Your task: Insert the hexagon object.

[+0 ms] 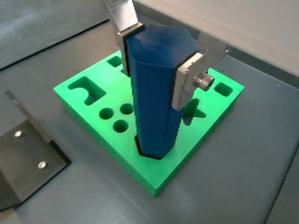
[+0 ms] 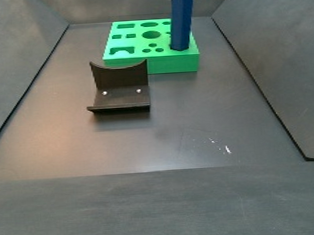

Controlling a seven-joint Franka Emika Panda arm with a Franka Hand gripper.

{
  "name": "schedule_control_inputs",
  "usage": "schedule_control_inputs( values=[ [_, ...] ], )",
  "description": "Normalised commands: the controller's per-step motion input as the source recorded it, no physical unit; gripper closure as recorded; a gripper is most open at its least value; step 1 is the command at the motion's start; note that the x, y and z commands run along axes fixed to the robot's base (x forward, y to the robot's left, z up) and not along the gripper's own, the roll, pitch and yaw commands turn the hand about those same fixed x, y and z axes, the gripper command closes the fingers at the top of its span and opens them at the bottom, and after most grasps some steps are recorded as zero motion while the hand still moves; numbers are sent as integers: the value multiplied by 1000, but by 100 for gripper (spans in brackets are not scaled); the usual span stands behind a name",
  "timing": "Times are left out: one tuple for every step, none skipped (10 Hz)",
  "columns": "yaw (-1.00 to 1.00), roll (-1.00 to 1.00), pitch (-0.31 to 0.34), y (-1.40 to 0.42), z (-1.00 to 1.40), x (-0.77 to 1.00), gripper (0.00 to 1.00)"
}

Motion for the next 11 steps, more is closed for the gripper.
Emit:
schedule_control_inputs(
  values=[
    [77, 0, -39, 103, -157, -11, 100],
    [26, 53, -64, 0, -189, -171, 100],
    [40, 74, -137, -54, -311, -149, 100],
    [0, 87, -170, -120, -374, -340, 100],
    [0, 36, -137, -109, -349, -217, 100],
    [0, 57, -90, -34, -369, -109, 100],
    [0, 119, -33, 0, -386, -26, 100],
    [0, 206, 0, 23, -357, -14, 100],
    [-43, 183, 3, 174, -280, -11, 100],
    [-229, 163, 41, 269, -197, -100, 100],
    [-249, 86, 37, 237, -103, -97, 100]
  ],
)
